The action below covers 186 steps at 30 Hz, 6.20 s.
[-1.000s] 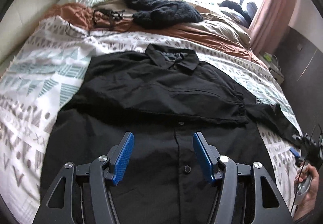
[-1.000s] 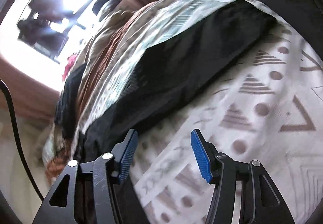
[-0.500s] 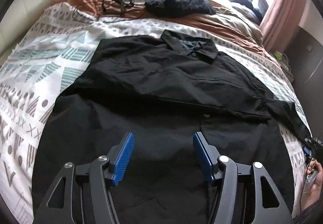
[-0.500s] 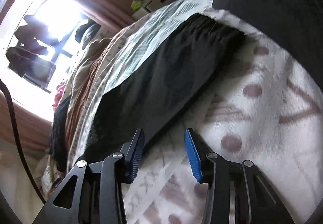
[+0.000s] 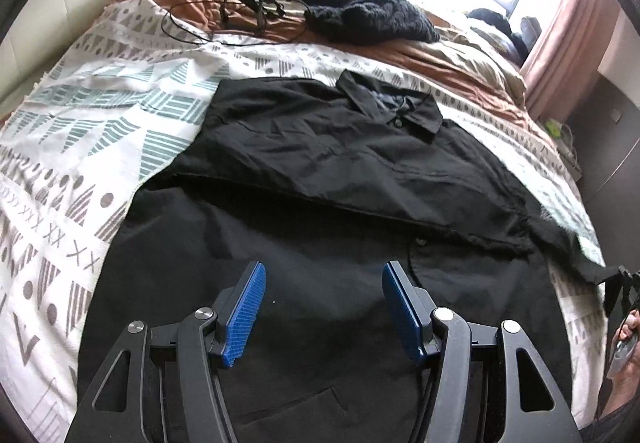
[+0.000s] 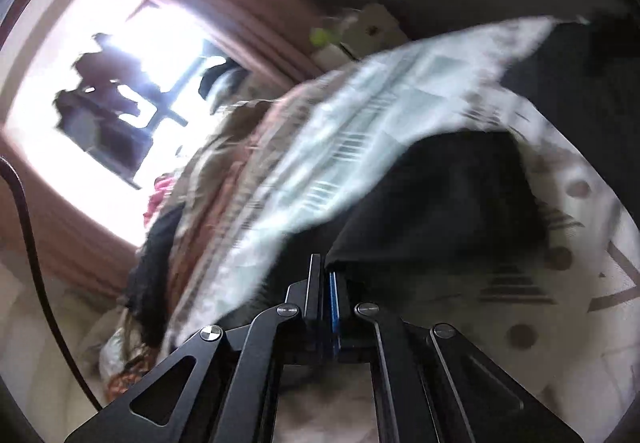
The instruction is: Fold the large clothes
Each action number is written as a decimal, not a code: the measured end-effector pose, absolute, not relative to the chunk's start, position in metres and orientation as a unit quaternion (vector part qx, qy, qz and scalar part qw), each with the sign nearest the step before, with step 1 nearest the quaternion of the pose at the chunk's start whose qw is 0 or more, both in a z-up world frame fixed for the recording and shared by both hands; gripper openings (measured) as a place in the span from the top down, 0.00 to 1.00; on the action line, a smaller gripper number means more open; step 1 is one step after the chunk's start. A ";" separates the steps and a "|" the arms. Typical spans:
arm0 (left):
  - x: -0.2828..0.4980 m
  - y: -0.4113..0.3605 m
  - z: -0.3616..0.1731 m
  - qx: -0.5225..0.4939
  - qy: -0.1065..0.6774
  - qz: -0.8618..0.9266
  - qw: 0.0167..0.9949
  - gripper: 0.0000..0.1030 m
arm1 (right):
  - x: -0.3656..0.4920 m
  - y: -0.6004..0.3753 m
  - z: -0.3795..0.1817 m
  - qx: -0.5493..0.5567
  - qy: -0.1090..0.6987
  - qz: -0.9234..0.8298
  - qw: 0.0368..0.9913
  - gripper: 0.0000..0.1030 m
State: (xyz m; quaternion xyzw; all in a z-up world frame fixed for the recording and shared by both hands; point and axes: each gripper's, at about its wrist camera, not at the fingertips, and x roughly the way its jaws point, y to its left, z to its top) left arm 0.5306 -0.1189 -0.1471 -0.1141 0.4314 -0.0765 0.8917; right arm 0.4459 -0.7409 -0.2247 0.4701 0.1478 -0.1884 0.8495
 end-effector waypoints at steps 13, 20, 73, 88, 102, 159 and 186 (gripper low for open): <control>0.526 -0.081 -0.125 -0.173 0.419 -0.059 0.889 0.40 | 0.458 -0.629 -0.111 0.388 0.106 -0.103 0.910 0.97; 0.524 -0.059 -0.121 -0.196 0.420 -0.055 0.884 0.40 | 0.484 -0.557 -0.081 0.349 0.113 -0.064 0.928 0.97; 0.531 0.054 -0.149 -0.324 0.421 0.025 0.847 0.40 | 0.682 -0.323 -0.254 0.391 0.397 0.074 0.827 0.31; 0.528 0.072 -0.151 -0.341 0.419 0.032 0.841 0.40 | 0.682 -0.266 -0.194 0.283 0.298 0.136 0.901 0.96; 0.515 0.080 -0.131 -0.346 0.404 0.045 0.846 0.40 | 0.662 -0.196 -0.181 0.200 0.387 0.203 0.877 0.34; 0.310 0.045 -0.130 -0.209 0.421 -0.011 0.883 0.04 | 0.281 -0.509 -0.243 0.391 0.366 -0.064 0.842 0.20; 0.314 0.065 -0.206 -0.315 0.499 -0.072 0.804 0.56 | 0.255 -0.516 -0.301 0.475 0.367 0.044 0.799 0.40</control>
